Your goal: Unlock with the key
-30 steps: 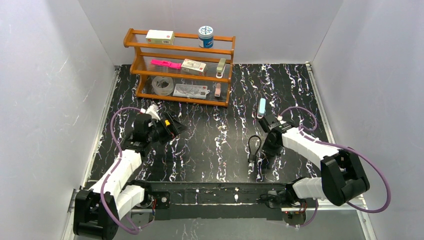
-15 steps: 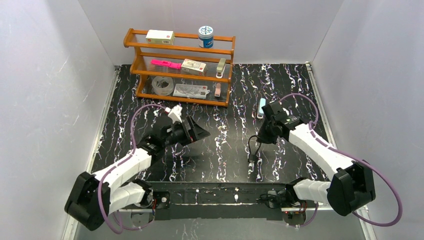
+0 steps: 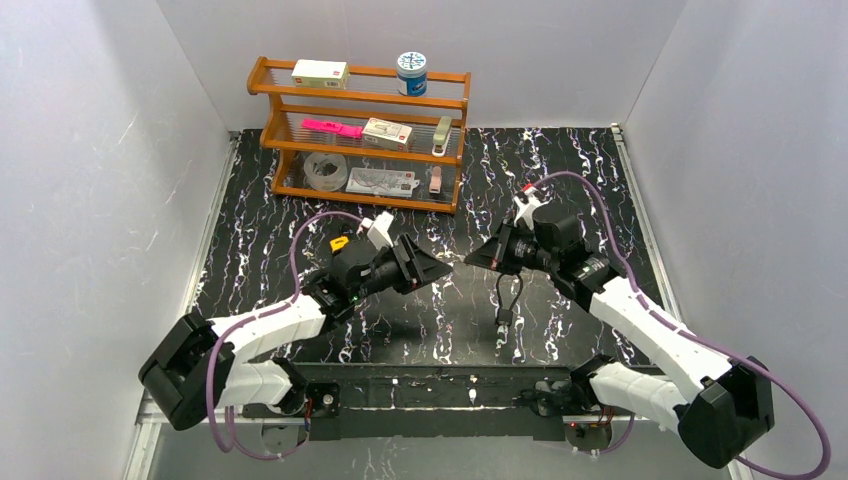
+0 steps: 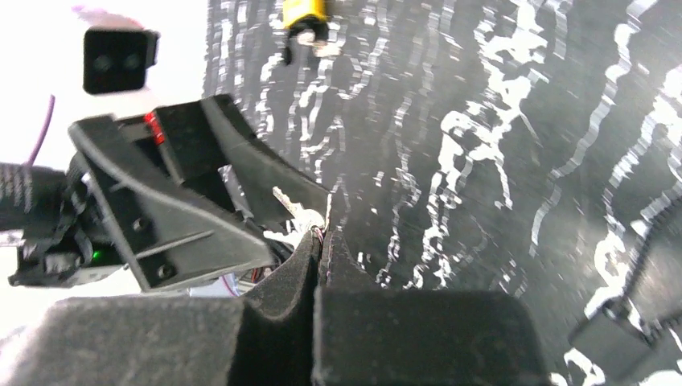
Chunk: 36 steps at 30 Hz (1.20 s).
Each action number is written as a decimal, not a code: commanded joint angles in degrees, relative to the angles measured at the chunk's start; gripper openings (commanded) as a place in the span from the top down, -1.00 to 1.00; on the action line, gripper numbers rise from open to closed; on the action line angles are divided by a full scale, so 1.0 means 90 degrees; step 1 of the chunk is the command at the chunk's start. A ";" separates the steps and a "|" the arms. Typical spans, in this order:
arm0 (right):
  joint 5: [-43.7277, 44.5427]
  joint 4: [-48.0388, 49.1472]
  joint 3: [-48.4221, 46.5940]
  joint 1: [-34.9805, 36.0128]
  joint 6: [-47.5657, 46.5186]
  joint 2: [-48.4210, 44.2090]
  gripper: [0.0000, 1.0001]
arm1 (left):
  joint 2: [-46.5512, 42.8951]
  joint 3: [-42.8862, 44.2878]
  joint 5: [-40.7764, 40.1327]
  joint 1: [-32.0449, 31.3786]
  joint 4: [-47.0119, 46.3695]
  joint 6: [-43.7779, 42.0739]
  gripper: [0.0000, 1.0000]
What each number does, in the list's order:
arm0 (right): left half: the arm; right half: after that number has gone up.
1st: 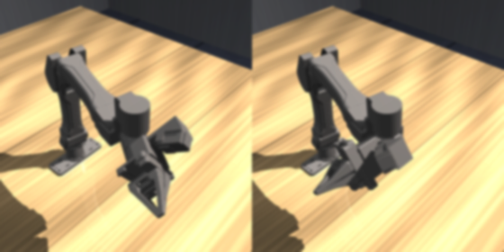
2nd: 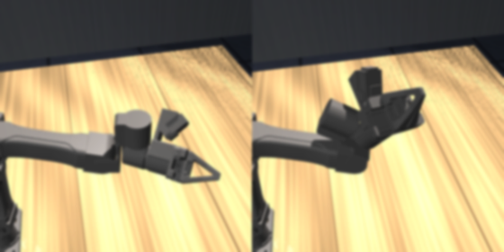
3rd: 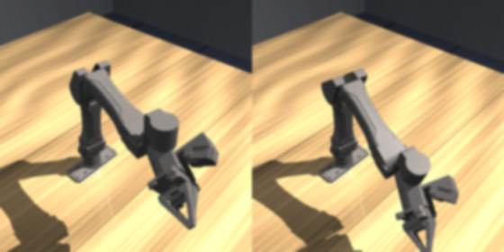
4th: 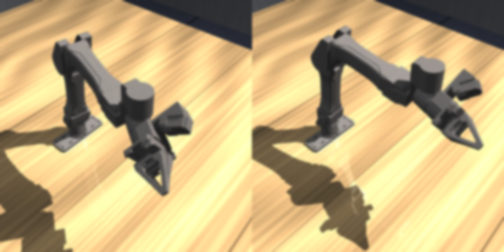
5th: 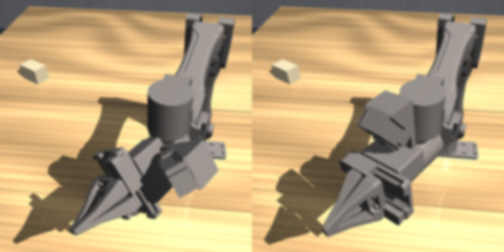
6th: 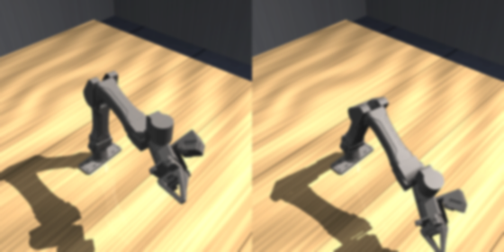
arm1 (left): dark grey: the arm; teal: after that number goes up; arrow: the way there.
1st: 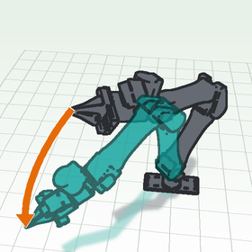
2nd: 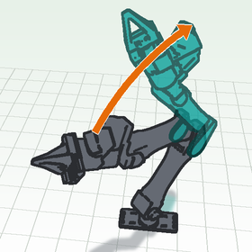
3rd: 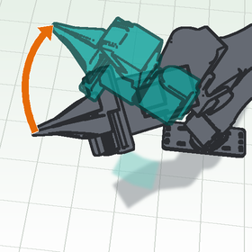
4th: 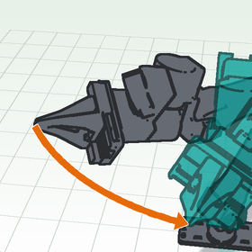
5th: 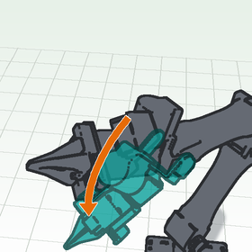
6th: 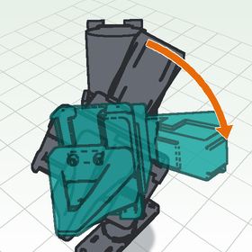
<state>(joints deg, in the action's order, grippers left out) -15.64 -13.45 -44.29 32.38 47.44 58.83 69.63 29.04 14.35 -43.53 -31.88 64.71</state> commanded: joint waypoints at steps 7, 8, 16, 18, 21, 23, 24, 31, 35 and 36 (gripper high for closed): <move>-0.0029 0.2249 0.0235 0.0668 -0.1183 -0.0215 0.97 | -0.0481 0.0291 -0.0217 -0.0076 -0.0857 0.0292 0.08; -0.0027 0.2269 0.0218 0.0683 -0.1207 -0.0181 0.97 | -0.0479 0.0298 -0.0136 -0.0078 -0.0908 0.0315 0.13; 0.0512 0.2253 0.0216 0.0740 -0.1195 -0.0201 0.97 | -0.1157 -0.0002 -0.0650 -0.0076 -0.0970 0.0064 -0.06; 0.0575 0.2212 0.0199 0.0740 -0.1189 -0.0220 0.97 | -0.1140 -0.0023 -0.0533 -0.0071 -0.1047 0.0092 -0.27; 0.0502 0.2110 0.0152 0.0745 -0.1146 -0.0166 0.97 | -0.0810 0.0123 -0.0050 -0.0074 -0.1316 0.0188 -0.32; 0.0400 0.2148 0.0186 0.0739 -0.1085 -0.0177 0.97 | -0.0568 0.0227 0.0119 -0.0076 -0.1326 0.0311 -0.19; 0.0366 0.2194 0.0206 0.0738 -0.1060 -0.0191 0.97 | -0.0456 0.0268 0.0160 -0.0076 -0.1330 0.0343 -0.14; 0.0286 0.2239 0.0244 0.0747 -0.1033 -0.0217 0.97 | -0.0328 0.0226 -0.0060 -0.0066 -0.1531 0.0603 0.19; 0.0275 0.2213 0.0279 0.0746 -0.1033 -0.0230 0.97 | -0.0255 0.0270 0.0044 -0.0066 -0.1850 0.0805 0.49; 0.0277 0.2208 0.0291 0.0748 -0.1031 -0.0237 0.97 | -0.0237 0.0294 0.0076 -0.0071 -0.1857 0.0809 0.51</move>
<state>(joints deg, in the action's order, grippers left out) -12.45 4.47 -42.26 38.76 38.17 57.71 67.68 29.87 14.39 -44.01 -45.04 70.78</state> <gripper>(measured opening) 0.034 0.273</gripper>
